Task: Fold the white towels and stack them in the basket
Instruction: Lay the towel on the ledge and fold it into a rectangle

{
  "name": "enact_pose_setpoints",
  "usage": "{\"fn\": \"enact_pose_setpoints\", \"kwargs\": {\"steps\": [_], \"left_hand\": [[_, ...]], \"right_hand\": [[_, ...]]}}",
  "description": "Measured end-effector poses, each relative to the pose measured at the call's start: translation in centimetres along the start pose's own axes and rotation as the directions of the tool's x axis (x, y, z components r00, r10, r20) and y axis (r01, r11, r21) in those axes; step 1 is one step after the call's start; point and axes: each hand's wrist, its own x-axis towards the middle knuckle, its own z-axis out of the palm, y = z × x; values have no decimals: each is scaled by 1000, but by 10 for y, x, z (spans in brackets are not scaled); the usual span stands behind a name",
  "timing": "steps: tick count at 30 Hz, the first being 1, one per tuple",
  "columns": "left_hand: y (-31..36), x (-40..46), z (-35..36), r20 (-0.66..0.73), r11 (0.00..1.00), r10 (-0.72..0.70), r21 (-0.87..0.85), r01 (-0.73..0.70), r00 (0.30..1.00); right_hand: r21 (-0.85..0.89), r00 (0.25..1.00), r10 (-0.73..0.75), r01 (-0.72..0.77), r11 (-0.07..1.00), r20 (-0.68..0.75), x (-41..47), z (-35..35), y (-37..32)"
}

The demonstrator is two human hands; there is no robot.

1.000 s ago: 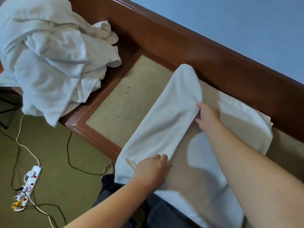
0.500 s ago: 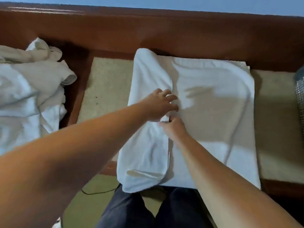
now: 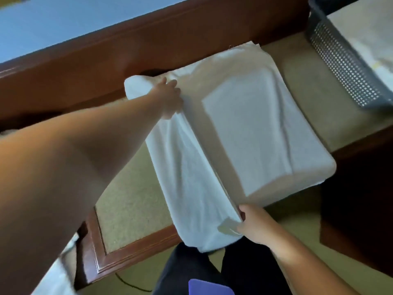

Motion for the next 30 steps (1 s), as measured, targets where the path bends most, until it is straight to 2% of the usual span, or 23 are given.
{"fn": "enact_pose_setpoints", "kwargs": {"steps": [3,5,11,13,17,21,26,28,30], "left_hand": [[-16,8,4,-37,995,-95,-30,94,995],[-25,16,6,-96,985,-147,-101,137,985],[-33,41,-4,-352,974,-166,-204,97,921],[-32,50,-5,-322,971,-183,-207,119,929],[-32,61,1,-144,958,-260,-162,236,955],[-41,67,-7,-202,952,-260,-218,216,944],[-66,67,-19,-296,931,-273,-321,173,916],[-65,70,-24,-321,934,-283,-307,183,904],[-58,74,-28,-302,938,-291,-278,208,908]], "right_hand": [[59,998,56,-54,997,-25,-8,2,21],[103,996,40,-32,994,-79,-14,2,33],[381,991,-38,85,921,-130,-37,10,53],[413,986,-8,77,908,-167,-42,16,58],[375,976,60,24,927,-210,-42,27,70],[469,956,59,87,879,-288,-49,16,65],[647,910,130,173,743,-393,-61,10,75],[658,897,172,157,737,-407,-60,8,83],[614,904,182,105,782,-386,-55,9,87]]}}
